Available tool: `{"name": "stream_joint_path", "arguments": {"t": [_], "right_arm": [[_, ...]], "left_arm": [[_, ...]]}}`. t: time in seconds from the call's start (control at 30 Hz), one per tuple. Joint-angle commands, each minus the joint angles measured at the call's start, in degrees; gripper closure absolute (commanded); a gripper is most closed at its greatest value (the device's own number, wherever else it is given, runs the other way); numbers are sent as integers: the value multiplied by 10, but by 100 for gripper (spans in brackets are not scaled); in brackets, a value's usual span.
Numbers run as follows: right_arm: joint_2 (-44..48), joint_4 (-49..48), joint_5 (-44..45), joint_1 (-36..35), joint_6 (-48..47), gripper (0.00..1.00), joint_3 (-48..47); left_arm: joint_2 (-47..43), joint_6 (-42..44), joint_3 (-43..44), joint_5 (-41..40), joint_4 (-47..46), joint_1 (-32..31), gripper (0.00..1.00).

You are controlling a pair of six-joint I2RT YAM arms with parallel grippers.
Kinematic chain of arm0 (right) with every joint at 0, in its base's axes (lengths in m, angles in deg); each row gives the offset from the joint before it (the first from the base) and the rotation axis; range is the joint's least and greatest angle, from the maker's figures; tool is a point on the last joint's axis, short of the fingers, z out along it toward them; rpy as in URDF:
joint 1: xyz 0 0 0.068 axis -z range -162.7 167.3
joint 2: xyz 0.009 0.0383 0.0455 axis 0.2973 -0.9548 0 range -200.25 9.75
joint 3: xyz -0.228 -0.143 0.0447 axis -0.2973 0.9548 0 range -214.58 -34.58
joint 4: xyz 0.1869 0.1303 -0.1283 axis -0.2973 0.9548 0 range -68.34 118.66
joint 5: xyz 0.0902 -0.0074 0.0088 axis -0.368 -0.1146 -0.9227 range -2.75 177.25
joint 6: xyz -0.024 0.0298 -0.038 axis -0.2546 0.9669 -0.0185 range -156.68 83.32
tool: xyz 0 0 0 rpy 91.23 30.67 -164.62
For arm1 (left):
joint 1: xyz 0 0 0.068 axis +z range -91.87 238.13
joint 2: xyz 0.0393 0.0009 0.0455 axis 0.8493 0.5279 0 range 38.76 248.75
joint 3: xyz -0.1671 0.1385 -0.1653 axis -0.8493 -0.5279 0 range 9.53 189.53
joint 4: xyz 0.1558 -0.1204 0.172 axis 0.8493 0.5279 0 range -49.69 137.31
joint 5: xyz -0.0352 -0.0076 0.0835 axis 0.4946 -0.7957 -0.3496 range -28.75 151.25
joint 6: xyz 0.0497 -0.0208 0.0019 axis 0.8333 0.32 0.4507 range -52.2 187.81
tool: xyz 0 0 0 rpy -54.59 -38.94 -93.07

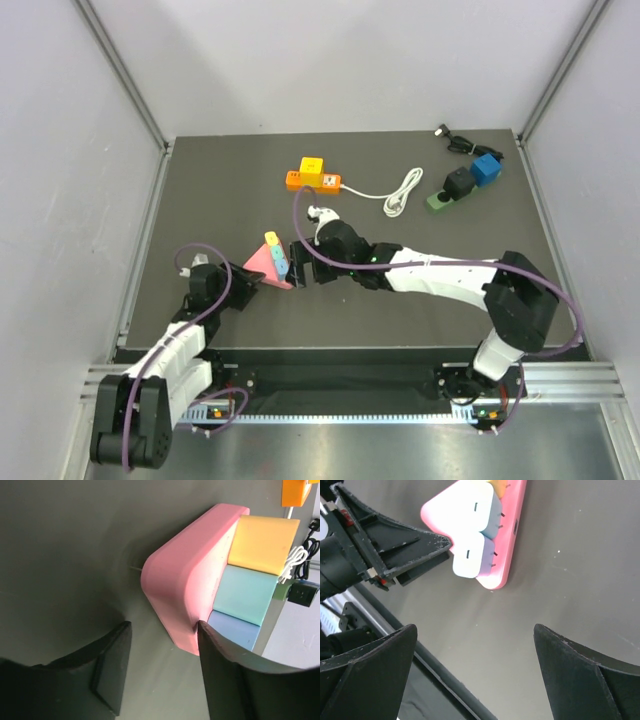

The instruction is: Pull the plug off the socket

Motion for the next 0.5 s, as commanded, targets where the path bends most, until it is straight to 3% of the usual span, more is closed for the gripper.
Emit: {"name": "stream_joint_path", "arguments": {"t": [0.0,0.33,0.47], "right_arm": [[-22,13,26,-9,8,0,-46],[-113,41,43,-10,43,10,-142],[-146,76,58,-11,52,14,-182]], "left_arm": [[18,-12,-7,10,-78,2,43],[45,1,-5,14,-109,2,39],[58,-3,-9,13,-120,2,44]]}}
